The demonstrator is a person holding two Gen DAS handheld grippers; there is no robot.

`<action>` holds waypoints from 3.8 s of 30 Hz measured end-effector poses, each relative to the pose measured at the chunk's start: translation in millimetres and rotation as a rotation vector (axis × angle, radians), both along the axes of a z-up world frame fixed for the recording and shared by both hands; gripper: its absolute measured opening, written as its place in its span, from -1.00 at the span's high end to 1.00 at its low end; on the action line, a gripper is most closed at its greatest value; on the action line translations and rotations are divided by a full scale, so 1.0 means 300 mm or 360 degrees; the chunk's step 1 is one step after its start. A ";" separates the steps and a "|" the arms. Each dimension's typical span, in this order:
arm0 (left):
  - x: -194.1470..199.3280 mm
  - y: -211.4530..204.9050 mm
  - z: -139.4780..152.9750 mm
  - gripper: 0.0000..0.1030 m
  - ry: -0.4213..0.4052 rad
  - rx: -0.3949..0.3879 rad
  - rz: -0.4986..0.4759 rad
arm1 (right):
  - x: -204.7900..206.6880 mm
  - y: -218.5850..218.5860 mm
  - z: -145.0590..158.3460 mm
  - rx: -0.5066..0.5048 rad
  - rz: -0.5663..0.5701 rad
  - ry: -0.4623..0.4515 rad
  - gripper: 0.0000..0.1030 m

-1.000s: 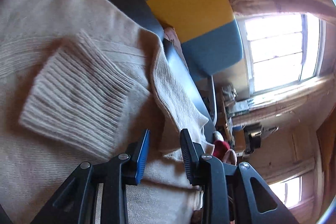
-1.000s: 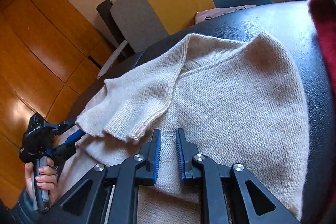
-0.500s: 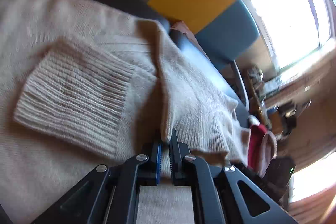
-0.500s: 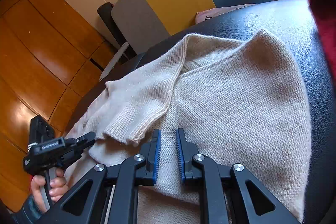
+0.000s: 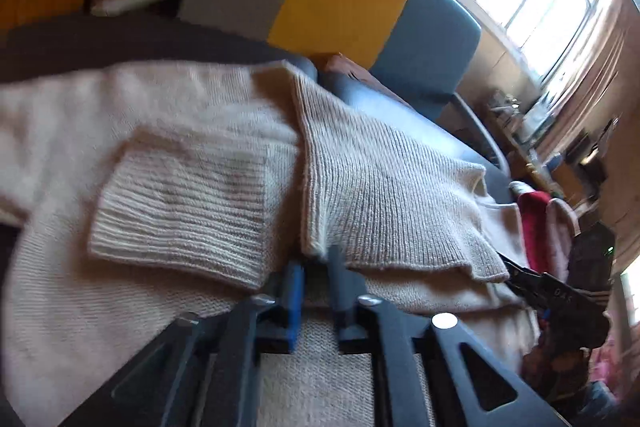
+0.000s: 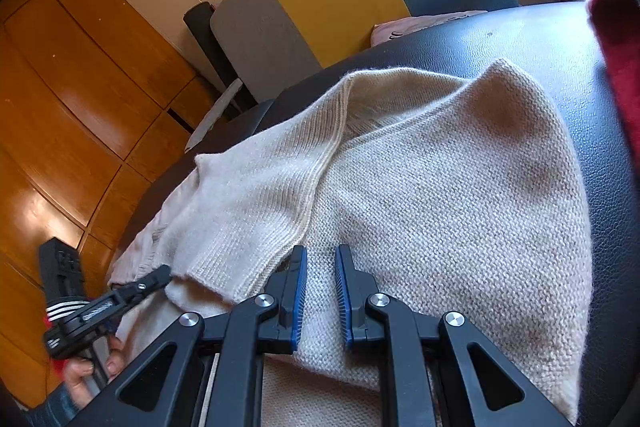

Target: Fold clothes

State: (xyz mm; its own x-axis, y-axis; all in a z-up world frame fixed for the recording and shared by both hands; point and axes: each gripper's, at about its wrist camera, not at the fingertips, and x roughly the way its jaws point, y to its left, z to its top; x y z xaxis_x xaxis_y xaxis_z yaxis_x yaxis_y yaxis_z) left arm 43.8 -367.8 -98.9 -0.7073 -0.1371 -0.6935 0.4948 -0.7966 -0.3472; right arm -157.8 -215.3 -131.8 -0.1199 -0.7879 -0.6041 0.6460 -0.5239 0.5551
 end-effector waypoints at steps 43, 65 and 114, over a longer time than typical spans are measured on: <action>0.035 0.010 -0.059 0.04 0.0085 0.0101 -0.0188 | -0.095 -0.401 0.116 0.0437 -0.0132 0.0377 -0.05; 0.027 0.010 -0.060 0.04 0.0100 0.0121 -0.0188 | 0.070 -0.382 0.147 0.0572 -0.0009 0.0813 -0.18; 0.637 -0.837 0.007 0.14 -0.0225 0.0154 0.1449 | 0.038 -0.329 0.033 0.0582 -0.0061 0.0642 -0.96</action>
State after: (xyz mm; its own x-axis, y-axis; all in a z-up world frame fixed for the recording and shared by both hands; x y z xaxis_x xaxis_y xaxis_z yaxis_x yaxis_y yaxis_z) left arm 235.0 -618.9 -97.0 -0.2633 -0.5352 -0.8026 0.9584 -0.0504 -0.2808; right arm -146.4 -313.9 -122.0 -0.4235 -0.5253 -0.7380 0.7465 -0.6640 0.0443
